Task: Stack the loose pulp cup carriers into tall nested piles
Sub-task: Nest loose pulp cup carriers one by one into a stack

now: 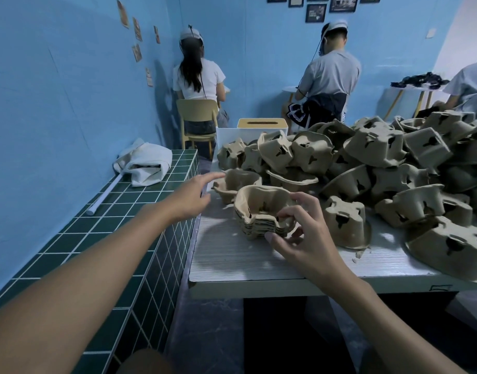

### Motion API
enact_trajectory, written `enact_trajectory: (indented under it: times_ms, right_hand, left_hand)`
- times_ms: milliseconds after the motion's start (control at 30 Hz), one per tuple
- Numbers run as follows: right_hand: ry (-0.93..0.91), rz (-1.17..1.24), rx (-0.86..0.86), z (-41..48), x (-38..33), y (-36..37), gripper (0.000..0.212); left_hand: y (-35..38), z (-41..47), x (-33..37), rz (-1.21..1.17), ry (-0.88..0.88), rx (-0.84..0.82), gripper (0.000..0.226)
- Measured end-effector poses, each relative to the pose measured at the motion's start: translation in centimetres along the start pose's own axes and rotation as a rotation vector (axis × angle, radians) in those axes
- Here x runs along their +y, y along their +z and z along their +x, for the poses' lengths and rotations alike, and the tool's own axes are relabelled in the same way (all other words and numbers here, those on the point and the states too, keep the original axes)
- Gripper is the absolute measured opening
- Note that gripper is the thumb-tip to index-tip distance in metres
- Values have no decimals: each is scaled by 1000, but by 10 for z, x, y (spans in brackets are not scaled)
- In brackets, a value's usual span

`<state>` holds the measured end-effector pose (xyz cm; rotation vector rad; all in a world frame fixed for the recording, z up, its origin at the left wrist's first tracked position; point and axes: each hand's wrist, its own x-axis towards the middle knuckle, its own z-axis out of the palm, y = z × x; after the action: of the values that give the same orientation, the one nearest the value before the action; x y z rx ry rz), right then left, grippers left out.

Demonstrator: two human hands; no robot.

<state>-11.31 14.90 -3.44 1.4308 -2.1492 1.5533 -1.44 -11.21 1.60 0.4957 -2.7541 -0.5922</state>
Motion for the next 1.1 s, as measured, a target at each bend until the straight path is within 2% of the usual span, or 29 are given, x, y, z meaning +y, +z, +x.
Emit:
enact_trajectory:
  times_ms: [133,367,467,533,600,667,767,867,1000,1100]
  right_hand:
    - [-10,12,4,0,-1,-1,28]
    - [-6,0,7,0,-3,-2,29]
    - [-32,-9,32,-1,-5,-1,27]
    - [-42,7,41,-2,-4,-1,27]
    - [-45,23,31,-1,-3,-2,27]
    - [-41,24,28,-1,-3,-2,27]
    - [-38,26,41,-1,-2,-3,27]
    - [-34,25,56,-1,-2,-4,29]
    - [-28,41,68,-1,-3,-4,29]
    - [-22,48,70,-1,-3,-4,33]
  left_hand:
    - [2,5,2,16,35,72,51]
    - [-3,-24,-1,-208,75,134,55]
    - [-6,-22,-12,-73,47,247,50]
    - [-8,-19,-16,-34,-6,119,53]
    - [-10,-16,-16,-26,7,-2,42]
    - [-11,-14,-12,-4,15,-5,29]
    - [-13,-14,-9,12,24,79,18]
    - [-15,-19,-13,11,10,156,19]
    - [-19,-24,-3,-19,-27,423,20]
    - [-21,-28,25,-67,25,598,19]
